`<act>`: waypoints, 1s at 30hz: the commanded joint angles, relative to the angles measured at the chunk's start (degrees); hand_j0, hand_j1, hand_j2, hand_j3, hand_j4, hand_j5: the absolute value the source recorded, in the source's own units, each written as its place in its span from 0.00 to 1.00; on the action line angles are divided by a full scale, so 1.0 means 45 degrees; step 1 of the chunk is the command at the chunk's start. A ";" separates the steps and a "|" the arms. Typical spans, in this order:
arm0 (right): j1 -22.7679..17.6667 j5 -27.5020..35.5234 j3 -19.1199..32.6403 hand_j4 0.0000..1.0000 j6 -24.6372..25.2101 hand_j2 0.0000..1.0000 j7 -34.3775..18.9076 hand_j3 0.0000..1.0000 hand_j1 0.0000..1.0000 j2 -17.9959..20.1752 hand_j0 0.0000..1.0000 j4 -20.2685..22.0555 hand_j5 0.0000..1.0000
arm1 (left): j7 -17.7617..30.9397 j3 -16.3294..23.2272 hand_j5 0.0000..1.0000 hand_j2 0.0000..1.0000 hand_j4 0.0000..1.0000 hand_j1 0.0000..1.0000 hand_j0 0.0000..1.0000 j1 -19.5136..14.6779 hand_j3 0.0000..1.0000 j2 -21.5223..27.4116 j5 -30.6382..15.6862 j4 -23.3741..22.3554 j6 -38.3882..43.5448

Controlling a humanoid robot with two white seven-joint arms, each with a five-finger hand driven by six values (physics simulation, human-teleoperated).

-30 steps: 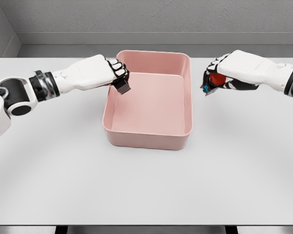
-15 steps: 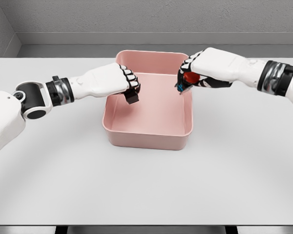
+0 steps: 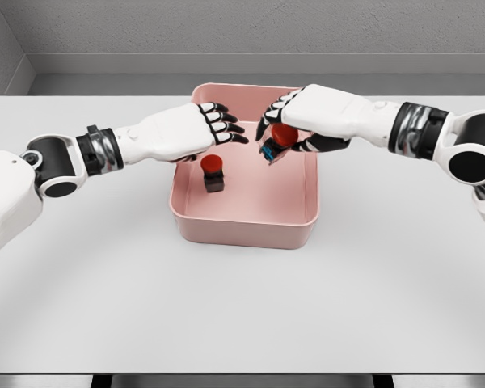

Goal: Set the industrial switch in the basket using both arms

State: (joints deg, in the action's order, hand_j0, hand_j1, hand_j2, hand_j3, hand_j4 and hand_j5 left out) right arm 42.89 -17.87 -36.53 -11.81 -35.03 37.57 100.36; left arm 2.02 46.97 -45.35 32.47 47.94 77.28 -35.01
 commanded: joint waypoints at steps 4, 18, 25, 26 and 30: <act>0.0019 0.0026 -0.0046 1.00 0.0397 1.00 0.0007 1.00 1.00 -0.0068 1.00 0.0003 1.00 | -0.0038 -0.0068 1.00 1.00 1.00 1.00 1.00 -0.0078 1.00 0.0949 -0.0321 0.0112 0.0002; -0.2284 0.0475 0.3469 1.00 -0.0931 1.00 0.0007 1.00 1.00 0.2041 1.00 -0.0075 1.00 | -0.0097 -0.0243 1.00 1.00 1.00 1.00 1.00 0.0820 1.00 0.4757 -0.2646 0.0561 0.0002; -0.4219 0.0299 0.5443 1.00 -0.1302 1.00 0.0007 1.00 1.00 0.2276 1.00 -0.0583 1.00 | -0.0038 -0.0654 1.00 1.00 1.00 1.00 1.00 0.1563 1.00 0.5461 -0.3153 0.0542 0.0002; -0.4258 0.0299 0.5443 1.00 -0.1302 1.00 0.0007 1.00 1.00 0.2276 1.00 -0.0583 1.00 | -0.0018 -0.0654 1.00 1.00 1.00 1.00 1.00 0.1563 1.00 0.5461 -0.3153 0.0542 0.0002; -0.4395 0.0280 0.5423 1.00 -0.1380 1.00 0.0007 1.00 1.00 0.2276 1.00 -0.0719 1.00 | -0.0018 -0.0673 1.00 1.00 1.00 1.00 1.00 0.1563 1.00 0.5461 -0.3153 0.0542 0.0002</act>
State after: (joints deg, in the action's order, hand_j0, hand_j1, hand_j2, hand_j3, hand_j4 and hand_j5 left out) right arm 23.12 -16.75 -12.41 -17.74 -35.03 47.71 97.47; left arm 1.94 44.12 -38.32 56.87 34.16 79.70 -35.01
